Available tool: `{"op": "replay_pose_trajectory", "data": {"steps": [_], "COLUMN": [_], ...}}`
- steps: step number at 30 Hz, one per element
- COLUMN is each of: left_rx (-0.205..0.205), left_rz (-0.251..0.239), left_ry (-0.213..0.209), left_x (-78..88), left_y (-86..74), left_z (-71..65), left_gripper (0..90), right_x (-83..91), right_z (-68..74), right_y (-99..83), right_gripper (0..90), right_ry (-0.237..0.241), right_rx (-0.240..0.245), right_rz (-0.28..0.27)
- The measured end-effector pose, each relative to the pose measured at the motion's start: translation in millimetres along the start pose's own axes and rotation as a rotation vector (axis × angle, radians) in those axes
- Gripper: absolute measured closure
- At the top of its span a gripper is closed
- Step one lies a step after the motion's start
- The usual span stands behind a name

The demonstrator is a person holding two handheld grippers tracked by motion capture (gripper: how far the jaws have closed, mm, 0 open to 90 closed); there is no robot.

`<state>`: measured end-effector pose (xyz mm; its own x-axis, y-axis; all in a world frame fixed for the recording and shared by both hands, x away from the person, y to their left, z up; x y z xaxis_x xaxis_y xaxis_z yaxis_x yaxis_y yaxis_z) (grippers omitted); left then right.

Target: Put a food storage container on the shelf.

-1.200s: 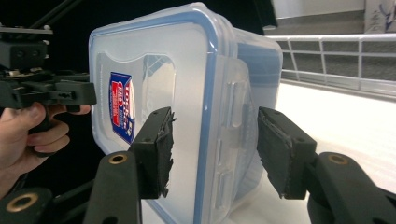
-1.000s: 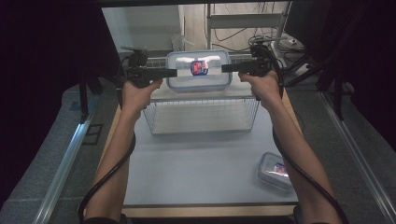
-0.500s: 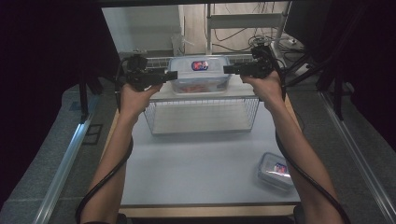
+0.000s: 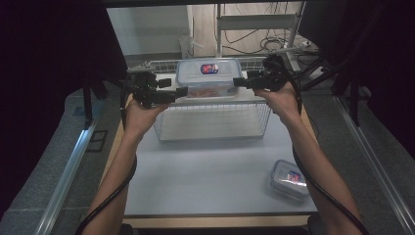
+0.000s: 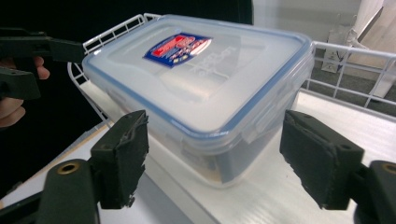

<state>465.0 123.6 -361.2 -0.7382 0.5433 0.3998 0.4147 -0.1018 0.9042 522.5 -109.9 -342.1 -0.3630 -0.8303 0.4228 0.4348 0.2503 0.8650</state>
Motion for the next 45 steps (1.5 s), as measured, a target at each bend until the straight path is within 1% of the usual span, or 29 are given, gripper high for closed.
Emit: {"op": "replay_pose_trajectory", "data": {"steps": [5,7,10,13,15,20,23,28,31,34,37,41,45], "left_rx": [-0.019,-0.03,-0.035,-0.047,-0.055,-0.092,-0.107,-0.104,-0.117,-0.12,-0.133,-0.145,-0.15], "left_rz": [0.006,0.01,0.007,0.002,-0.003,-0.014,-0.011,-0.003,-0.003,0.004,0.007,0.001,-0.008], "left_ry": [0.017,0.013,0.005,0.007,0.015,0.037,0.046,0.039,0.045,0.041,0.044,0.047,0.045], "left_x": [3.0,5.3,8.6,12.7,15.5,22.1,24.2,25.7,27.7,30.0,32.7,37.2,42.3], "left_y": [-9.4,-13.9,-19.1,-24.7,-28.7,-40.7,-51.0,-66.5,-74.4,-82.8,-90.7,-101.0,-112.8], "left_z": [-2.0,-4.3,-8.1,-11.6,-13.4,-17.6,-20.7,-27.2,-31.1,-35.7,-39.8,-44.6,-48.8], "left_gripper": [11.8,11.3,10.6,9.4,8.8,7.9,7.1,6.2,5.2,4.0,3.0,1.8,1.0], "right_x": [1.9,2.7,3.9,5.5,6.4,9.7,11.9,15.3,16.9,18.4,19.4,20.0,19.9], "right_z": [4.0,6.5,10.2,14.2,17.0,22.2,25.6,33.7,38.1,41.9,42.8,44.8,50.7], "right_y": [-7.6,-10.5,-15.0,-20.1,-24.2,-36.6,-43.3,-55.4,-62.2,-73.1,-83.9,-98.2,-112.0], "right_gripper": [20.6,19.8,18.5,17.5,16.7,15.2,14.5,12.7,11.9,11.0,10.0,8.4,7.0], "right_ry": [-0.007,-0.006,-0.01,-0.014,-0.016,-0.023,-0.031,-0.031,-0.025,-0.022,-0.034,-0.048,-0.04], "right_rx": [0.024,0.032,0.047,0.064,0.074,0.094,0.12,0.143,0.151,0.163,0.177,0.199,0.208], "right_rz": [0.012,0.014,0.021,0.027,0.031,0.038,0.044,0.046,0.044,0.049,0.055,0.078,0.085]}}
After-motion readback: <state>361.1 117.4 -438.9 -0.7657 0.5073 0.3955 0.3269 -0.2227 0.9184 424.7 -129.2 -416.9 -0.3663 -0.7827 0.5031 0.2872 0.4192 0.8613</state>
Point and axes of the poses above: each handheld gripper's, and its own axes: x roughly backward along the jaws, y roughly out of its top, z roughly to its left, the point moved 9 cm from there along -x, roughly forward along the jaws, and after that the axes turned 10 degrees about y, right-handed, at the moved point
